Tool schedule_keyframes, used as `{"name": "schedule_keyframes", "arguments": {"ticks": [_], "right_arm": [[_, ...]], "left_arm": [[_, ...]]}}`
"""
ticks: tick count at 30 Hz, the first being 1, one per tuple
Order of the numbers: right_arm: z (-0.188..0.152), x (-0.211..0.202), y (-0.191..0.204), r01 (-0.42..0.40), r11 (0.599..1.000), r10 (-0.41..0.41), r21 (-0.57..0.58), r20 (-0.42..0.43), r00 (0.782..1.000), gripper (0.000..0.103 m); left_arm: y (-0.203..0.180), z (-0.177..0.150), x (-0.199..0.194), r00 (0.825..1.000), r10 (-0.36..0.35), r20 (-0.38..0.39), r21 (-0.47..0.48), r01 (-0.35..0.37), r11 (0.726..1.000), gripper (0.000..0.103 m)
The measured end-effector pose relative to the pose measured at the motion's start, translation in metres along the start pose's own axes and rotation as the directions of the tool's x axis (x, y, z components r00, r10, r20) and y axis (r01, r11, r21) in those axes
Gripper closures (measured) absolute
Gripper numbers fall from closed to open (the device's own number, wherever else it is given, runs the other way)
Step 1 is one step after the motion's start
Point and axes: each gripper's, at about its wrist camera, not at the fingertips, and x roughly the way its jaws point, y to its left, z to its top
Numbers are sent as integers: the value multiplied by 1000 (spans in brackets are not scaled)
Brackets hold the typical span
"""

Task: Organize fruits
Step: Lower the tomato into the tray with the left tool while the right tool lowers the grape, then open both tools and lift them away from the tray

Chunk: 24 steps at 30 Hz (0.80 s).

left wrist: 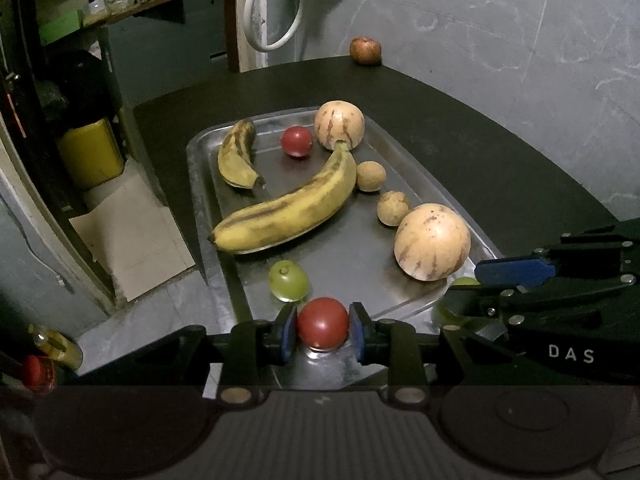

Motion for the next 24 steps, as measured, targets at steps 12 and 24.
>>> {"name": "schedule_keyframes", "arguments": {"ticks": [12,24], "right_arm": [[1,-18,-1,8,1000,-8,1,29,1000,65],[30,-83,-3,11,999,-18,40,199,980,23]], "left_arm": [[4,0,-18,999,14,32,-17,-14,1000,48],[13,24,-71,986,45,158,-79,-33,996,8]]}}
